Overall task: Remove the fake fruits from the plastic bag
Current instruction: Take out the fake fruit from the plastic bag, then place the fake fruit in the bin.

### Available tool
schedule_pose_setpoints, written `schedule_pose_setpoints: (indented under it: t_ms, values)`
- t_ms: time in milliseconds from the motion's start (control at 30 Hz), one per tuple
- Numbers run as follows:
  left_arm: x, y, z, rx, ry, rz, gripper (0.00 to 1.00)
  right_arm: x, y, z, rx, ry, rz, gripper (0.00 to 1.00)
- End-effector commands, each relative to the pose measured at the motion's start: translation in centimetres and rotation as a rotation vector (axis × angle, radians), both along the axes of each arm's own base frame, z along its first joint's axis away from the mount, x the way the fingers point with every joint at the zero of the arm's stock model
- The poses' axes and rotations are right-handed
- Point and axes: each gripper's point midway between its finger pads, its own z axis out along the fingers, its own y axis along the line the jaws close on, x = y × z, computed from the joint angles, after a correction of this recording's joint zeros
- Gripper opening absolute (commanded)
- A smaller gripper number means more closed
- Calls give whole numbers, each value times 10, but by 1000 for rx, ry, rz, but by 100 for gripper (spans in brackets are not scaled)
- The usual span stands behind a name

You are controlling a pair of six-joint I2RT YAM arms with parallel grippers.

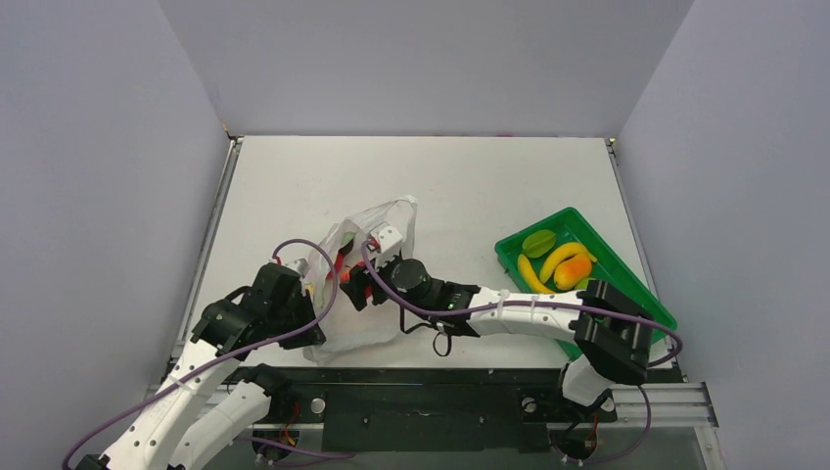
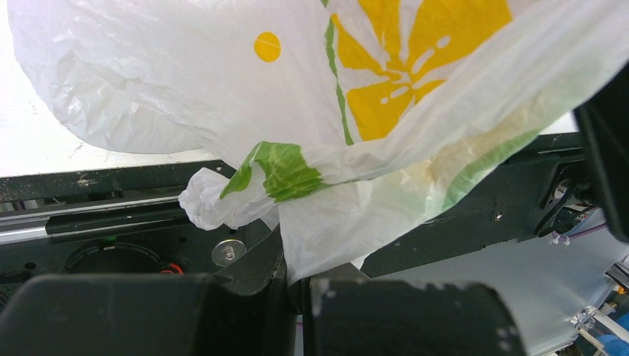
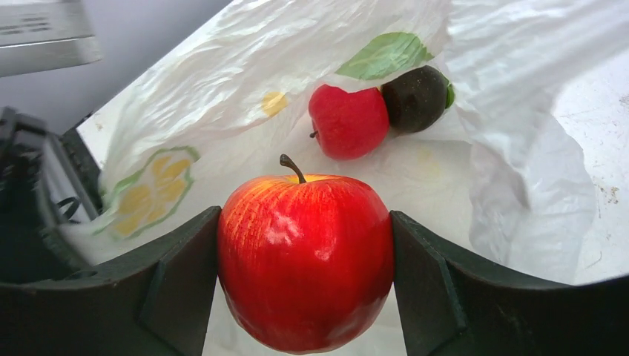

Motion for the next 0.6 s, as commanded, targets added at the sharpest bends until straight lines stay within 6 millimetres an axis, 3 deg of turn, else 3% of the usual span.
schedule_pose_setpoints:
  t_ms: [0, 100, 167, 200, 300, 400, 567]
  values:
    - [9, -5, 8, -19, -47, -21, 0, -19, -13, 36, 90, -13, 41, 0]
    - [9, -5, 7, -16, -43, -21, 0, -20, -31, 48, 114, -31, 12, 0]
    - [9, -5, 7, -16, -44, -21, 0, -21, -48, 67, 158, -61, -7, 0]
    - [9, -5, 7, -16, -44, -22, 0, -21, -55, 66, 158, -72, -16, 0]
    - [10, -5, 7, -16, -46, -25, 0, -11, -84, 89, 211, -120, -88, 0]
    - [10, -5, 6, -13, -43, -28, 0, 0, -111, 92, 216, -148, -169, 0]
    - [10, -5, 5, -11, -42, -26, 0, 14, -177, 110, 278, -206, -396, 0]
